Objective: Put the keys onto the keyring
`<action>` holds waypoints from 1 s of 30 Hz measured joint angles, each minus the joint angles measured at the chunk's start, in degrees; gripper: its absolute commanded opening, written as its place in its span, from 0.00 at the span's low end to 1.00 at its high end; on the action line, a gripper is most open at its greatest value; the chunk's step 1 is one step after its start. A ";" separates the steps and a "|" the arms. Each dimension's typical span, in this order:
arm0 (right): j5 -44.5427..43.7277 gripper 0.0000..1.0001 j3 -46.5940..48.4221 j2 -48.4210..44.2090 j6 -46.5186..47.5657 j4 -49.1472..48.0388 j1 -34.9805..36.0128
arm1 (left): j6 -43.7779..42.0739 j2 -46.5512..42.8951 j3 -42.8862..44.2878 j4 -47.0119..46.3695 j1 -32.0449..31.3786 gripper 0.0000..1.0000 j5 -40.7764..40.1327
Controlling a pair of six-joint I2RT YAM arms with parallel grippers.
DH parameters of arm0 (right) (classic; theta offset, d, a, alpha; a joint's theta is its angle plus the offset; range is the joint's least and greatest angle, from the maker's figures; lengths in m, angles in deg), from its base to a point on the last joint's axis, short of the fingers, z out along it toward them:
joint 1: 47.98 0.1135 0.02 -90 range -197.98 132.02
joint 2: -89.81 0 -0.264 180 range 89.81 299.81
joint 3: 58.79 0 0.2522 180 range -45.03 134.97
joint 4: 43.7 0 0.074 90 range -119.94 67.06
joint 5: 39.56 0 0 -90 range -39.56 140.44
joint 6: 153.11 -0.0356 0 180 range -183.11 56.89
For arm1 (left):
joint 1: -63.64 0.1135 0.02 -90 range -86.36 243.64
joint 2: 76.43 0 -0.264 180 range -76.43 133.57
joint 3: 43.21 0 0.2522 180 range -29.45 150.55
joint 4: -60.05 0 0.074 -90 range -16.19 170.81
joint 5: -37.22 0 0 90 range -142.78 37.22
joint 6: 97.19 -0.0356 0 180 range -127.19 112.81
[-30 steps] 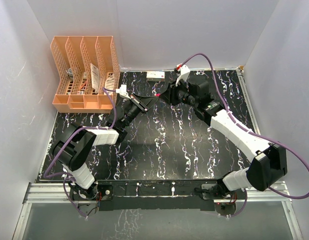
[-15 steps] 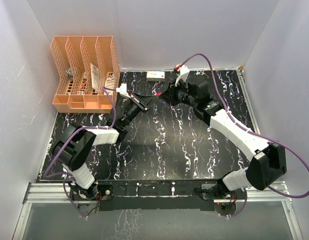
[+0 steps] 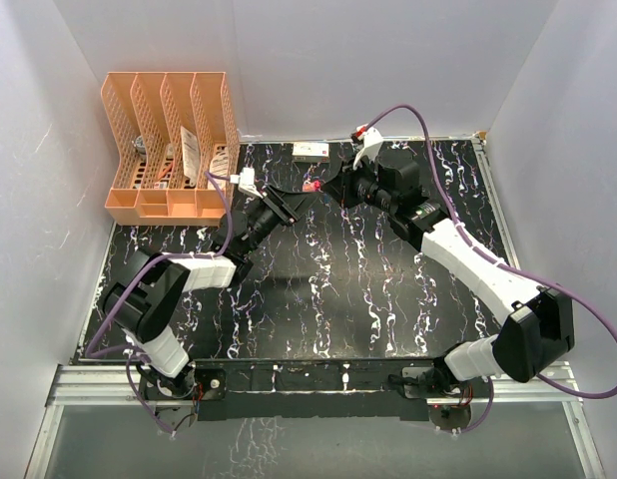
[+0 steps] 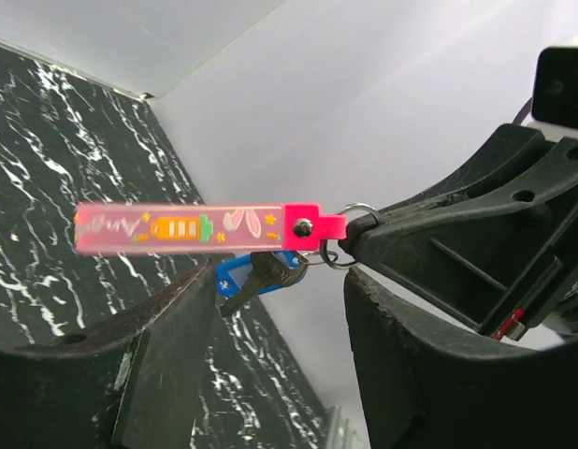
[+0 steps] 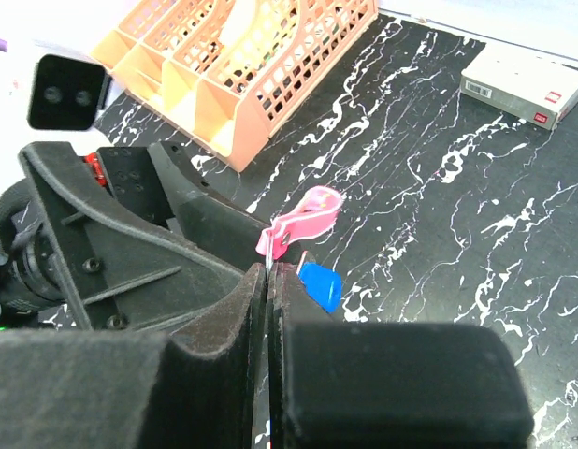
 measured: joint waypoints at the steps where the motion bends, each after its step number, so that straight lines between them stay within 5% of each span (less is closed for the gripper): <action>1: -0.17 0.00 0.00 0.00 0.07 0.22 -0.04 | -1.16 -0.50 -0.20 0.59 0.00 0.56 -0.07; 18: 0.11 0.00 3.93 0.52 -1.49 4.15 -0.46 | -35.54 -5.11 -2.05 3.28 -5.14 0.54 5.29; 30: 1.77 0.00 6.05 1.27 -3.52 6.45 -0.46 | -55.08 -3.82 -3.69 -2.27 -11.54 0.55 -7.13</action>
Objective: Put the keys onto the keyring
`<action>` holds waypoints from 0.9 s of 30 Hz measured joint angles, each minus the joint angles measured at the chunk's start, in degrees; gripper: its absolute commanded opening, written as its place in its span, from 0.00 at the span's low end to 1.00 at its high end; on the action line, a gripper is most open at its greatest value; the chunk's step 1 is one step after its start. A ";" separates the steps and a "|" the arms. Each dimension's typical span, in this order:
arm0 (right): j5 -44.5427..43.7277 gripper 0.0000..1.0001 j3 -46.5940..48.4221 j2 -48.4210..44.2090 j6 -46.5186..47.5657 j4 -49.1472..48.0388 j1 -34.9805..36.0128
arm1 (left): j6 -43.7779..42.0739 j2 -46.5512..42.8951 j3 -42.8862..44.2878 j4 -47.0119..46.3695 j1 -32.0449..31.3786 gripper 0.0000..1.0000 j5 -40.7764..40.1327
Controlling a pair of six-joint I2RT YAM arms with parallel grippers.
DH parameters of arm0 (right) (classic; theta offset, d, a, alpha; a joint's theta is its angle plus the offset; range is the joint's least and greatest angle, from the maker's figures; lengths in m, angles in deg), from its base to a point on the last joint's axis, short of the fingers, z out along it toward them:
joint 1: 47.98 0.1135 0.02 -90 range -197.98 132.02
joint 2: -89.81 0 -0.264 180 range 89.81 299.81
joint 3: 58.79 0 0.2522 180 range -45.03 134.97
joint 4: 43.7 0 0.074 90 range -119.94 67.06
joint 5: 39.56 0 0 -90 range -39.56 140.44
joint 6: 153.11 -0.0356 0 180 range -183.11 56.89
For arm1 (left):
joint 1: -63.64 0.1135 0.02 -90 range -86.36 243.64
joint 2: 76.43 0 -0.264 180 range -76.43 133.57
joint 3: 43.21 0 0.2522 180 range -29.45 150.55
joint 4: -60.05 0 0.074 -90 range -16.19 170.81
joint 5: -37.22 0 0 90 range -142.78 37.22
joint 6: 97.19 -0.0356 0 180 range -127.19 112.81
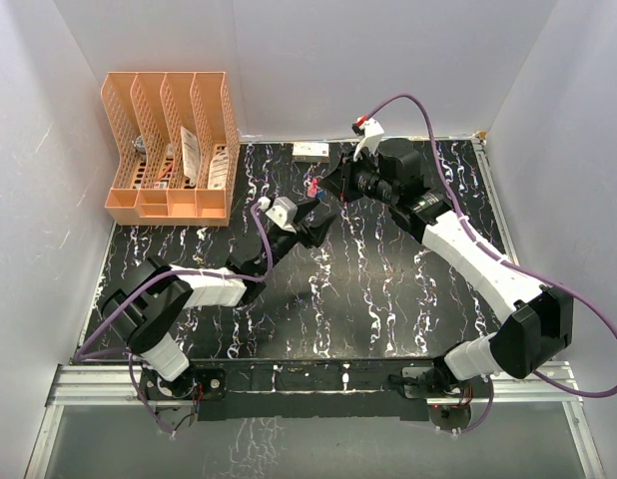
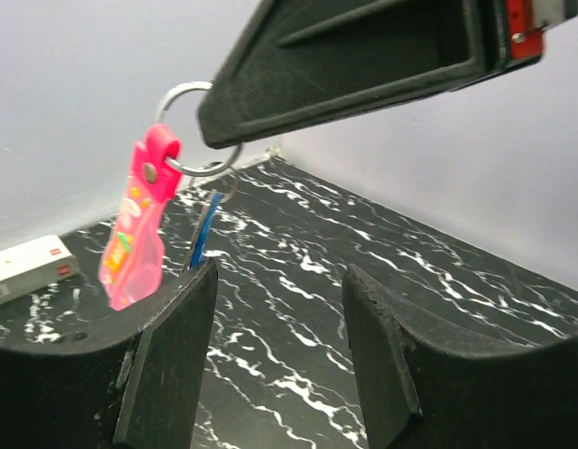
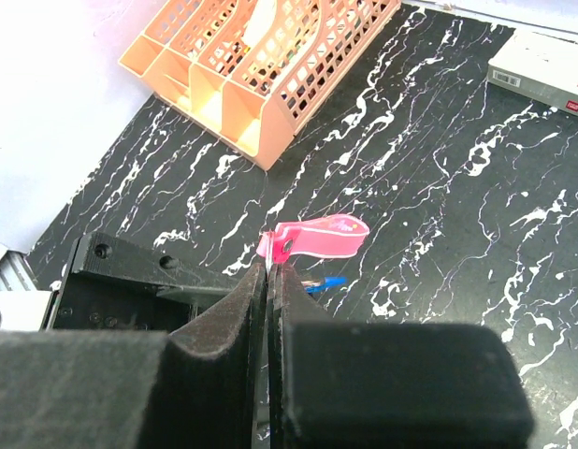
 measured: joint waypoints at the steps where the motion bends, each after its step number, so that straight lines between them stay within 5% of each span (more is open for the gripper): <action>1: 0.13 0.00 0.00 0.00 -0.09 0.00 0.00 | -0.96 0.39 -0.22 -1.09 -0.17 0.55 -1.22; 27: 1.38 0.00 -0.66 -0.44 -0.42 0.44 0.00 | -8.35 4.74 -4.02 -10.64 -2.10 0.54 -11.26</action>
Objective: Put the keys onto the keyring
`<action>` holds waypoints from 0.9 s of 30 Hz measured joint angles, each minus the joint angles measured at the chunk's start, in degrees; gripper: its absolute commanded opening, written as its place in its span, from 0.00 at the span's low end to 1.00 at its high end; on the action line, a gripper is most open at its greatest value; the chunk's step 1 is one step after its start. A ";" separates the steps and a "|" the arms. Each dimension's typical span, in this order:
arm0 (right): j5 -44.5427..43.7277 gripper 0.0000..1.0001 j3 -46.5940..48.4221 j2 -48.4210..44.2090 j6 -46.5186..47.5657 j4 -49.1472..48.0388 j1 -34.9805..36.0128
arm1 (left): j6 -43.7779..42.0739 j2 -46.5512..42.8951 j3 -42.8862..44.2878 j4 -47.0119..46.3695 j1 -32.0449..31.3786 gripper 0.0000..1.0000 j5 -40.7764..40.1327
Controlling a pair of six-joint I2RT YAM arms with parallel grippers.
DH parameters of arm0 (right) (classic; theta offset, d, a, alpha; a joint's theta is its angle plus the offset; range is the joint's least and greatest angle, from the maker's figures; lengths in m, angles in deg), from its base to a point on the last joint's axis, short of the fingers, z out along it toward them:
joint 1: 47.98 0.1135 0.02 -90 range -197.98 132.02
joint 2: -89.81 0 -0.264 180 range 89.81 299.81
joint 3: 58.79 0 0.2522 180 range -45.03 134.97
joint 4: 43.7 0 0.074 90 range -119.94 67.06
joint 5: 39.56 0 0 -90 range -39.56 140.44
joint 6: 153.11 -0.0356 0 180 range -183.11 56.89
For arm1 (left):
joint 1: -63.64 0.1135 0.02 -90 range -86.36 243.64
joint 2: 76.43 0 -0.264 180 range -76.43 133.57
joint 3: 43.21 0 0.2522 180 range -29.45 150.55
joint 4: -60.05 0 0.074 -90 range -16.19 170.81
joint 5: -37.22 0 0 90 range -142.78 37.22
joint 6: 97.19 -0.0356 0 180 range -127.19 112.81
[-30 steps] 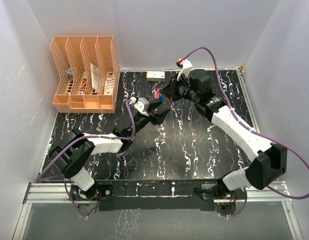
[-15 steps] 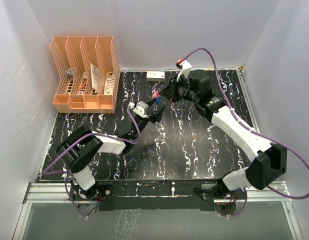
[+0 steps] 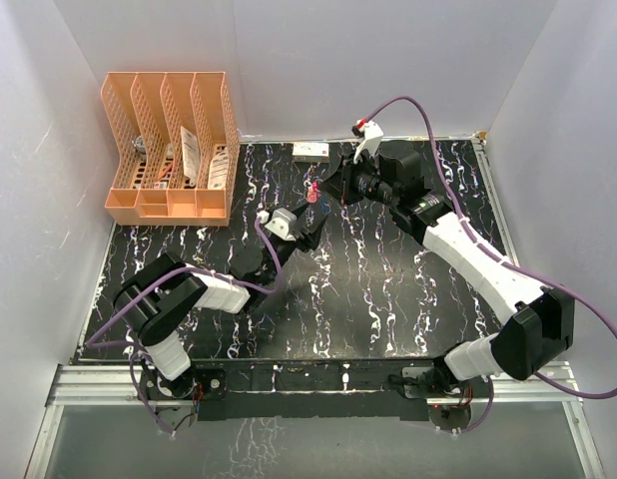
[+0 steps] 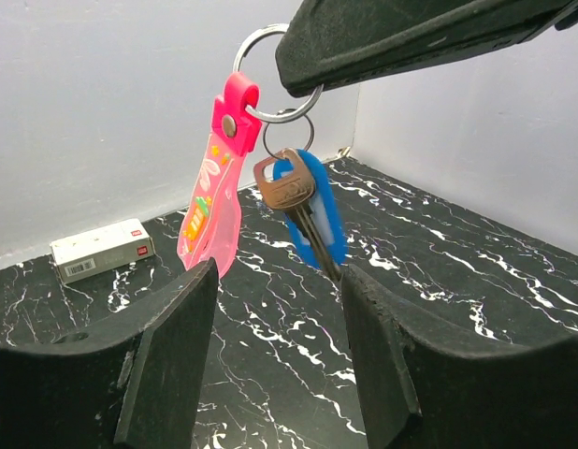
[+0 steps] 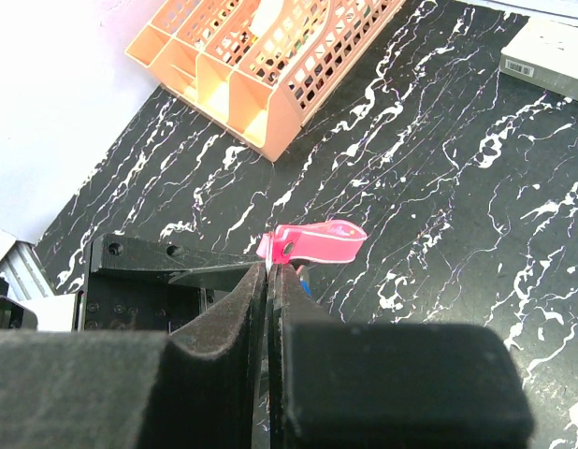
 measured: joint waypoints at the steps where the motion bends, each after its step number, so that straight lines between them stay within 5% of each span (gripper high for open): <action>1: 0.00 0.00 -0.09 -0.09 0.00 -0.02 0.00 | 0.00 0.00 -0.09 -0.02 -0.07 0.54 -0.17; 19: 0.68 0.00 -0.63 -0.24 -0.09 0.22 0.00 | -0.46 0.96 1.42 -0.31 -0.22 0.54 -0.39; 27: 1.11 0.00 -0.68 -0.24 -0.24 0.22 0.00 | -0.59 2.99 4.37 -0.28 -0.22 0.44 -0.20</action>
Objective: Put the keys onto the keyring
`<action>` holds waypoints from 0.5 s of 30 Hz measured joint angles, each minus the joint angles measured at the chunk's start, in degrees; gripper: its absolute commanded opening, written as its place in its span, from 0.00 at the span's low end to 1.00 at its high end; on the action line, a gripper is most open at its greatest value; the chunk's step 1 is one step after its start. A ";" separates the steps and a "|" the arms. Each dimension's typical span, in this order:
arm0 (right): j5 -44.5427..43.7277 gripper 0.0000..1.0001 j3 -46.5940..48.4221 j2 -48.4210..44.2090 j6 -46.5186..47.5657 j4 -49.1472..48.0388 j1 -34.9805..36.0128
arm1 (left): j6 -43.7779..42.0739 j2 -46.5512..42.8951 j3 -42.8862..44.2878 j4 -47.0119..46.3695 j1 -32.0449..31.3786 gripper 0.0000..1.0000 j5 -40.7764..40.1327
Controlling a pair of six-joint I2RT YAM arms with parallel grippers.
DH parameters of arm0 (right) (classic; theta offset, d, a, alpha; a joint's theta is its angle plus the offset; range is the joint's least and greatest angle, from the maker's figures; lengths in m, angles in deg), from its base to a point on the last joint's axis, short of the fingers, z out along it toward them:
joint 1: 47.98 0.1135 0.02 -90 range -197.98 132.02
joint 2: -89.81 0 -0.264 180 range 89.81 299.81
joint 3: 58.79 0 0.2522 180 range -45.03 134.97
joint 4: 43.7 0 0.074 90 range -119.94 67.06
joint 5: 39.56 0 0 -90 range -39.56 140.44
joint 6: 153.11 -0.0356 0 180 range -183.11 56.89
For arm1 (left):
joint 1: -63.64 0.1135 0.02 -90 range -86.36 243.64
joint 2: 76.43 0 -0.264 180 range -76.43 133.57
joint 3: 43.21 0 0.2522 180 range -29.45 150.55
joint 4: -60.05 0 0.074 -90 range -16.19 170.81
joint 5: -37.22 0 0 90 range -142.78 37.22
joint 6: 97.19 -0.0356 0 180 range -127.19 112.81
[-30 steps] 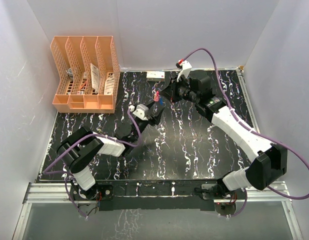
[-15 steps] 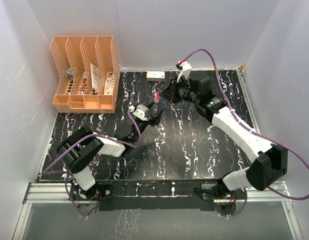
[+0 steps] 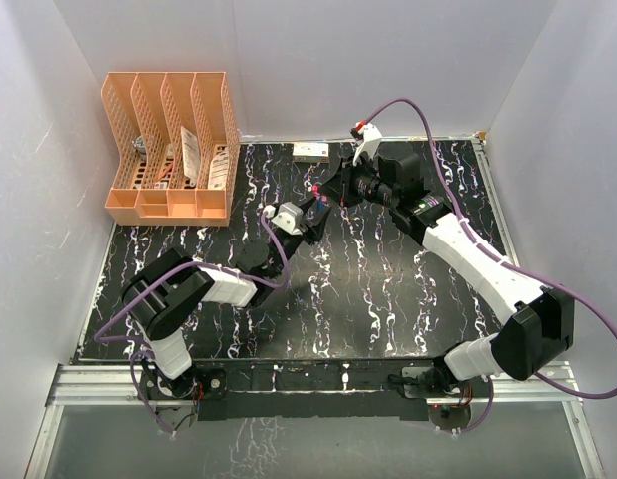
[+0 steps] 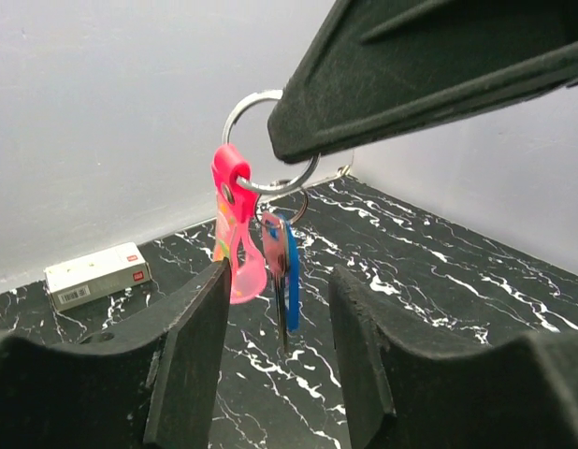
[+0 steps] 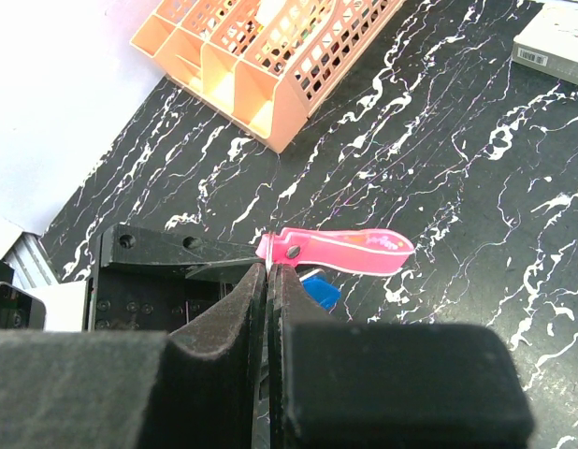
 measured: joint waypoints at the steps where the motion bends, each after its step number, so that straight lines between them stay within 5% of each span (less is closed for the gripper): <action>1: 0.00 0.00 0.00 0.00 0.00 0.00 0.00 | -0.04 0.00 0.22 0.00 0.00 0.43 0.02; 6: 0.00 0.00 -0.02 -0.02 0.00 0.02 0.00 | -0.20 0.00 1.53 -0.02 0.00 0.38 0.04; 11: 0.02 0.00 -0.02 0.00 0.00 0.11 0.00 | -0.66 0.00 1.99 -0.02 0.00 0.12 -0.11; 15: 0.17 0.00 -0.02 -0.02 0.00 0.17 0.00 | -1.25 0.00 1.99 -0.04 0.00 0.10 -0.66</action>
